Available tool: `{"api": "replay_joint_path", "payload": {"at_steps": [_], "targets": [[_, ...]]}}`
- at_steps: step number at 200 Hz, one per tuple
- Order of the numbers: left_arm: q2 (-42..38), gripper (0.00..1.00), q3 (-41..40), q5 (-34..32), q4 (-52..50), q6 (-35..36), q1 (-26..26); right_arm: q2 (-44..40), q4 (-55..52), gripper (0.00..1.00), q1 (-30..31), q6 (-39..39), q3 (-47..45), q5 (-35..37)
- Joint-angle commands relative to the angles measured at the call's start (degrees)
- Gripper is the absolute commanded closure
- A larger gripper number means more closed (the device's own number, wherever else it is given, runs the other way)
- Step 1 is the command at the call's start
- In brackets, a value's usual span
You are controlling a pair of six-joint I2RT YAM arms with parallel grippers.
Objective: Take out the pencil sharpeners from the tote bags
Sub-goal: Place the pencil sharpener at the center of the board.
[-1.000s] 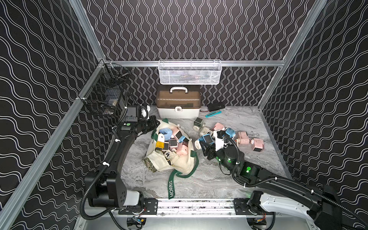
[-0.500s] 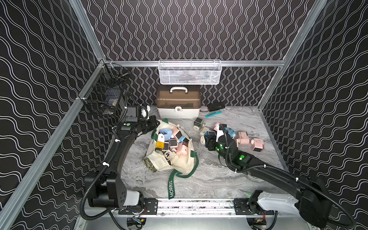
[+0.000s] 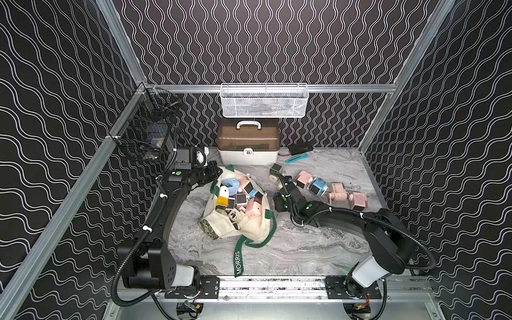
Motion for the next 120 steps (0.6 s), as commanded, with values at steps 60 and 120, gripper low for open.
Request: {"api": "replay_joint_path", "payload": {"at_steps": [60,120], "targets": [[-0.8,1.0,0.6,0.8,2.9,0.2,0.0,8.2,2.3,0.34,-1.4,-0.9,4.3,-5.7],[-0.9,1.0,0.6,0.8,2.8,0.2,0.1,5.4,2.1,0.15,-1.5,0.2,3.3,-5.4]]}}
